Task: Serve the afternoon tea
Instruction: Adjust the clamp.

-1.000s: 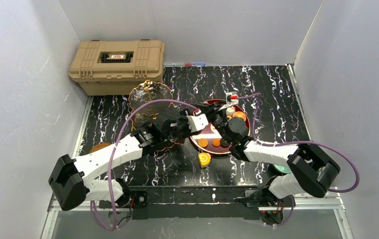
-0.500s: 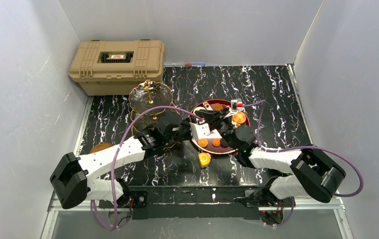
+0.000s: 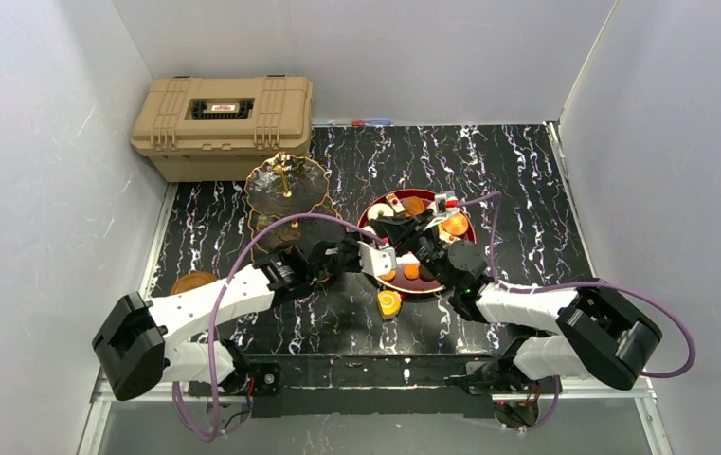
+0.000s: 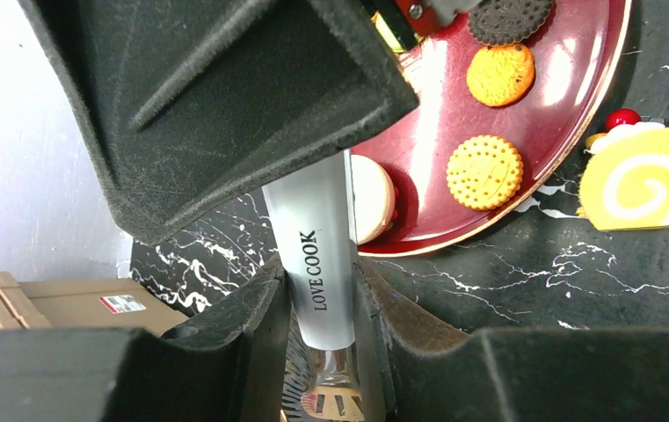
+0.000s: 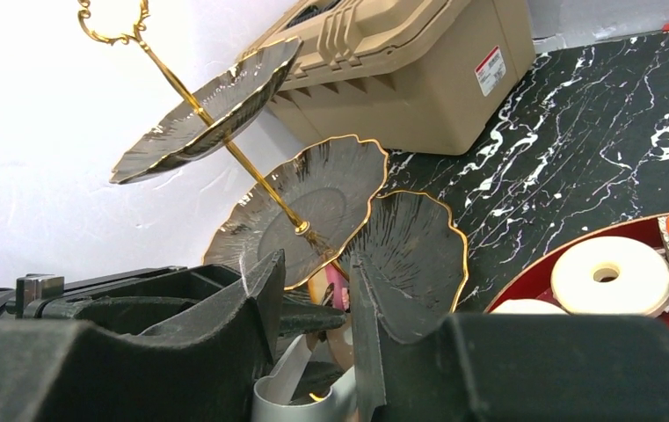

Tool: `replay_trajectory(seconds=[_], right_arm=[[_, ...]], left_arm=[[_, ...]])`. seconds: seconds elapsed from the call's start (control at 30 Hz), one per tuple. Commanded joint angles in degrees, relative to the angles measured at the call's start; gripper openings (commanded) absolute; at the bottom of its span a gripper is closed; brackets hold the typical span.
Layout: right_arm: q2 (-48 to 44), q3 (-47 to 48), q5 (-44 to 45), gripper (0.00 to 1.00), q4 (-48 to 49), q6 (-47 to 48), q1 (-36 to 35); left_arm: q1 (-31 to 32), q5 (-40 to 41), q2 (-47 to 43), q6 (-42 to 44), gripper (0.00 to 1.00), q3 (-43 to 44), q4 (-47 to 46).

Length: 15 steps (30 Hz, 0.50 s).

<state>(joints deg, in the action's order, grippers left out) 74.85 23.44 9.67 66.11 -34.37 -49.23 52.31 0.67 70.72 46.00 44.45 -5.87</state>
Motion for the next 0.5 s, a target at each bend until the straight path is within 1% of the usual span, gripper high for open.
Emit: replay_trajectory(seconds=[0.0, 0.07, 0.13, 0.27, 0.47], right_arm=[[-4.0, 0.3, -2.8, 0.41, 3.5, -0.1, -1.0], [-4.5, 0.5, -3.1, 0.45, 2.4, 0.5, -1.0], [-5.1, 0.5, -3.1, 0.52, 1.7, 1.3, -1.0], [-6.9, 0.8, -2.3, 0.6, -0.8, 2.4, -1.0], [-8.7, 1.6, -1.7, 0.62, -4.7, 2.8, -1.0]], left_arm=[[-0.3, 3.1, -1.8, 2.5, 0.16, -0.8, 2.1], [-0.2, 3.1, -2.3, 2.4, 0.16, -0.7, 2.6], [-0.2, 3.1, -3.1, 2.4, 0.14, -0.7, 2.8], [0.1, 3.0, -4.7, 2.9, 0.11, -1.4, 3.2], [0.3, 3.2, -5.9, 2.8, 0.07, -2.8, 3.3]])
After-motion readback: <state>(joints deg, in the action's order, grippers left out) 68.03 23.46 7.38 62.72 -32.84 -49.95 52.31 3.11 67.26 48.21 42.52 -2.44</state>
